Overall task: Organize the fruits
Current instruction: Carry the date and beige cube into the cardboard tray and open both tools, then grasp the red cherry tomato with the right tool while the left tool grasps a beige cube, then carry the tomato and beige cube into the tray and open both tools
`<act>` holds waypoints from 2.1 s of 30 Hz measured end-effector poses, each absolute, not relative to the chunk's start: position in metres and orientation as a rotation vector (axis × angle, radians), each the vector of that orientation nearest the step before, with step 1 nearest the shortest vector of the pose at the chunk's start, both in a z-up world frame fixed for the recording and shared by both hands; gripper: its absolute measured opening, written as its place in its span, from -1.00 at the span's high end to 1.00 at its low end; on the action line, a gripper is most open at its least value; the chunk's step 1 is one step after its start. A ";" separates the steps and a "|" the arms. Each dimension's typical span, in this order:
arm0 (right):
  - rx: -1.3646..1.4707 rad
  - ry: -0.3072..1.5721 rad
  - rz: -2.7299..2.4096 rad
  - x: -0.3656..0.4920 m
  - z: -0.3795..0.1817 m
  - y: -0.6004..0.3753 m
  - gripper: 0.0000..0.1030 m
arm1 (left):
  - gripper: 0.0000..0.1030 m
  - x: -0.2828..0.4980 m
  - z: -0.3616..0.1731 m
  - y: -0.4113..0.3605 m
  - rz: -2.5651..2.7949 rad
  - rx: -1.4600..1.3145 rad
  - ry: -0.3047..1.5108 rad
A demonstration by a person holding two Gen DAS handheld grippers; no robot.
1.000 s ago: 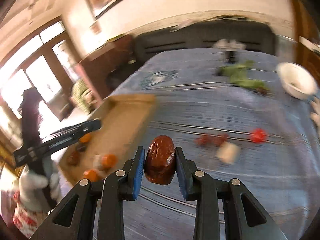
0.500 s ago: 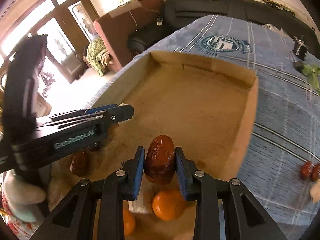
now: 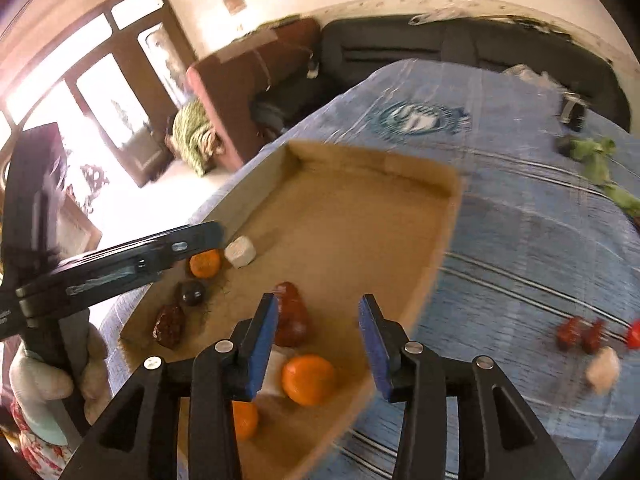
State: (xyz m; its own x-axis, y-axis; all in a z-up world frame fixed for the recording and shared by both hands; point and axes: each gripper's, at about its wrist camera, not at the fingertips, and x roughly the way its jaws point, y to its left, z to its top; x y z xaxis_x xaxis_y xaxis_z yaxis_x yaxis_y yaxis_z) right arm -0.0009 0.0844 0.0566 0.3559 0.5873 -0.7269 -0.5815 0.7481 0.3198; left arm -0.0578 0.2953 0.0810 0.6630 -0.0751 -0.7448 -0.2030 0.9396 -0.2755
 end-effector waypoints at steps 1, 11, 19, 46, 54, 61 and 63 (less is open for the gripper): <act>0.020 0.932 0.740 -0.001 0.060 0.070 0.07 | -0.08 -0.061 0.087 0.289 0.058 -0.352 0.830; 0.195 0.895 0.480 0.009 0.067 -0.096 -0.01 | -0.16 -0.065 0.117 0.173 -0.210 -0.281 0.796; 0.335 0.913 0.306 0.024 0.043 -0.188 0.00 | -0.17 -0.042 0.079 0.082 -0.342 -0.199 0.864; 0.190 0.922 0.253 0.081 -0.001 -0.160 0.34 | 0.56 0.022 0.003 0.000 -0.412 -0.115 0.921; 0.229 0.905 0.255 0.073 0.001 -0.168 0.34 | 0.57 0.012 0.009 0.011 -0.404 -0.135 0.856; 0.340 0.908 0.293 0.066 0.004 -0.177 0.34 | 0.57 0.011 0.010 0.019 -0.405 -0.193 0.868; 0.366 0.905 0.311 0.062 0.009 -0.176 0.33 | 0.57 0.005 0.013 0.027 -0.397 -0.220 0.870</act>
State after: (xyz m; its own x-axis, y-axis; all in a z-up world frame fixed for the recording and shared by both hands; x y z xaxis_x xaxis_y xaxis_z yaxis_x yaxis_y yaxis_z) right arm 0.0620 -0.1761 0.0086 0.5811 0.4107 -0.7026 -0.1078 0.8946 0.4337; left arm 0.0047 0.0272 0.0134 0.5781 -0.4247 -0.6967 0.2486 0.9049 -0.3454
